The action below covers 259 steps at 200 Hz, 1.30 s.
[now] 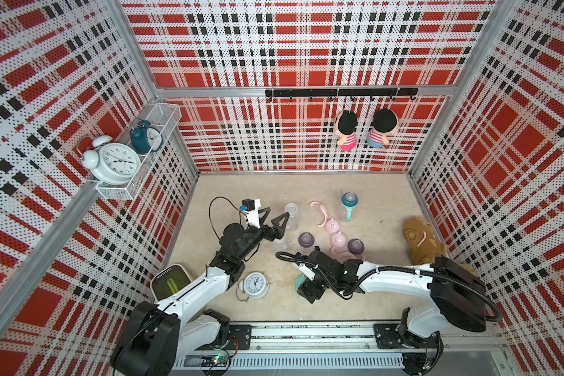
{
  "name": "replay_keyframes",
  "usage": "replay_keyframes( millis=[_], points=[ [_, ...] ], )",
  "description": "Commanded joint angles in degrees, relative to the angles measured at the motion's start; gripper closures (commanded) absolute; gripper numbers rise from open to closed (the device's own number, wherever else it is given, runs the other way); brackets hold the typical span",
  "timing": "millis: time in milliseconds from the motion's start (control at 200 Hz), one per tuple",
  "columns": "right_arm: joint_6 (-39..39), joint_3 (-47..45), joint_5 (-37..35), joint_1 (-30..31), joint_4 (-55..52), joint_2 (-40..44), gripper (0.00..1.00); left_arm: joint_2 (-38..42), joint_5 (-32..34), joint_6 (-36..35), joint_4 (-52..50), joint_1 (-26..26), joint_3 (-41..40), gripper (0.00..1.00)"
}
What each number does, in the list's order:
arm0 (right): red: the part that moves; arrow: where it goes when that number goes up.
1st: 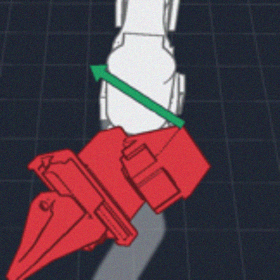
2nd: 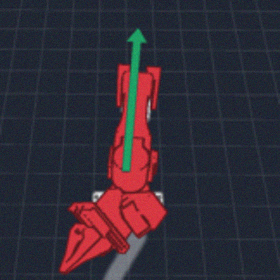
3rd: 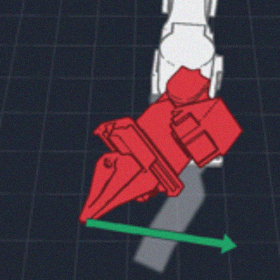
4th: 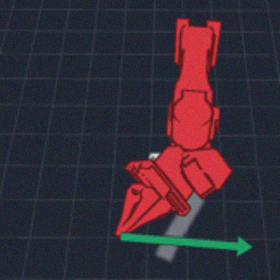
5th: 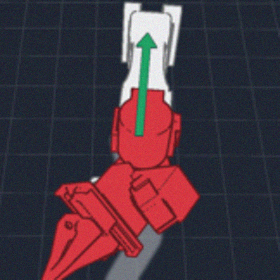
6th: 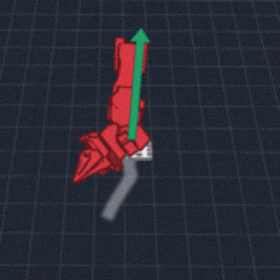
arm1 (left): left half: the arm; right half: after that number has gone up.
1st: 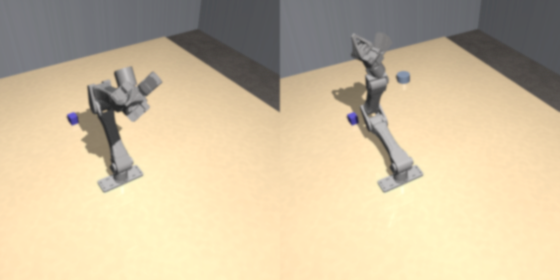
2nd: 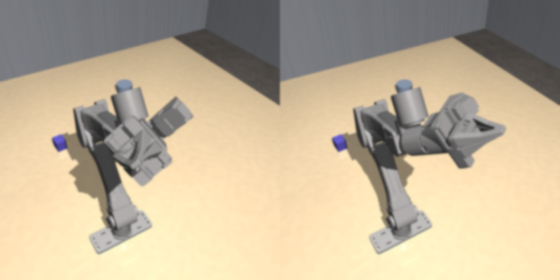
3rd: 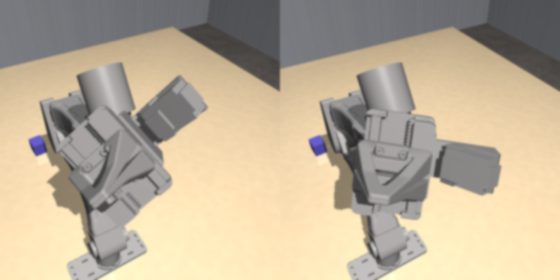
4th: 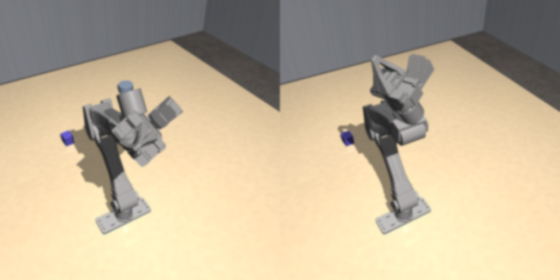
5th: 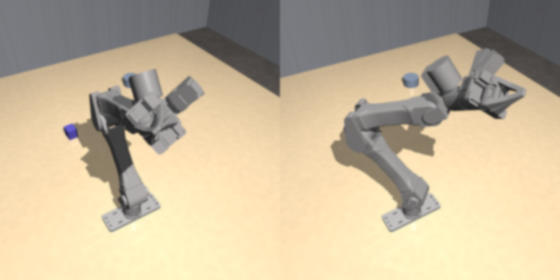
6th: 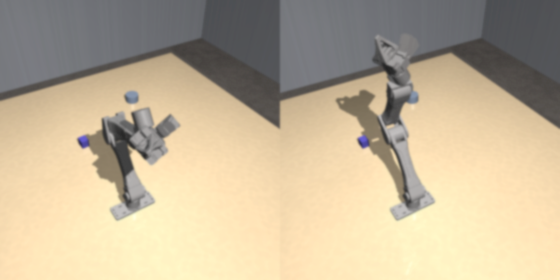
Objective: Assemble the baby bottles
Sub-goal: Pick up the lid from the center of the board.
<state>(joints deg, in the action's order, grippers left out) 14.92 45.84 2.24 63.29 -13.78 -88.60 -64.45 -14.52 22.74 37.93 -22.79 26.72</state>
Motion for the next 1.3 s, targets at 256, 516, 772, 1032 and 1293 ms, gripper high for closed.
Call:
replay_keyframes(
  millis=[256,516,772,1032,1293],
  points=[
    [0.68,-0.14,-3.78,1.34,5.6,-5.35,0.22,0.29,0.55,-0.15,0.77,0.55,-0.04,0.02],
    [1.65,-0.67,-5.07,1.4,5.28,-4.03,0.33,0.02,0.46,-0.14,0.74,0.55,-0.05,0.02],
    [3.05,-0.31,-7.9,-0.6,1.19,2.46,0.31,-0.07,0.11,-0.09,0.74,0.55,-0.09,0.02],
    [3.23,3.88,-9.82,-8.54,-8.75,13.2,0.29,0.07,-0.43,-0.07,0.54,0.55,0.02,0.02],
    [0.03,12.78,-11.05,-20.99,-14.21,15.5,0.28,-0.1,-0.82,-0.15,0.48,0.55,0.43,0.02]
  ],
)
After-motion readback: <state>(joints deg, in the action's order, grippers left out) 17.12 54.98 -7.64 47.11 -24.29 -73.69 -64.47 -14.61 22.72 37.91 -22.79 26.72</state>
